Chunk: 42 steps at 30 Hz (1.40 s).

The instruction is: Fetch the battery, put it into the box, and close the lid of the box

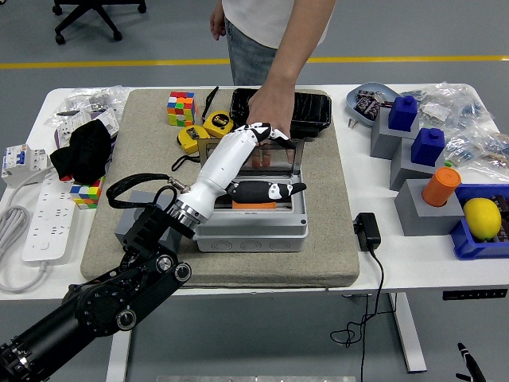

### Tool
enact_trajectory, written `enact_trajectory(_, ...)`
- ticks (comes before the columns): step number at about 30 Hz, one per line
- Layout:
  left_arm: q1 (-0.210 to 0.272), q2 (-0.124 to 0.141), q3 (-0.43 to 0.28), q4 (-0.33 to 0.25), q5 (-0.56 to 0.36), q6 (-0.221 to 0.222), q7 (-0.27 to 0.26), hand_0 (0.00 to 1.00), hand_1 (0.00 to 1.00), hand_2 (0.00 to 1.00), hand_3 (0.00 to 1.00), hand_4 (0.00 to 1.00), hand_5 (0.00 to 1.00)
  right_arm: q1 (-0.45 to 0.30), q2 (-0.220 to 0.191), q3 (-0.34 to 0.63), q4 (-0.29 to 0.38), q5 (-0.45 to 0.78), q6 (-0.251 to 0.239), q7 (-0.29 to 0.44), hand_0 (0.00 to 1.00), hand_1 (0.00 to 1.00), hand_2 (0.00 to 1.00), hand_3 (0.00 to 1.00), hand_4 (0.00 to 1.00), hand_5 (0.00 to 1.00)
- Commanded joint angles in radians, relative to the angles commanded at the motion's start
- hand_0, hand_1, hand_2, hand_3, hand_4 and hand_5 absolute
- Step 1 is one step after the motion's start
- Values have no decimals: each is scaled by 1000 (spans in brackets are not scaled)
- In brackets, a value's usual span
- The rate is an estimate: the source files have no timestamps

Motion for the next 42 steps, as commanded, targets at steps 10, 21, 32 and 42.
enact_trajectory(10, -62, 21, -22, -23, 122, -2, 62, 755, 669, 601, 607, 998, 649, 5, 0, 3, 0, -1, 0, 1, 860, 747, 748, 806, 998, 998)
enact_trajectory(21, -126, 55, -93, -8, 331, -145, 290, 925, 927, 832, 783, 998, 967, 5, 0, 11, 0, -6, 0, 0, 860, 747, 748, 806, 998, 998)
enact_trajectory(32, -138, 71, -123, -78, 484, -377, 576, 998, 998, 998, 995, 998, 998, 11, -2, 12, 0, -5, 0, 2, 859, 747, 748, 806, 998, 998)
enact_trajectory(42, -133, 93, -99, -125, 499, -501, 660, 998, 998, 973, 804, 998, 998, 7, -5, 13, 0, -9, -1, 1, 859, 747, 748, 806, 998, 998)
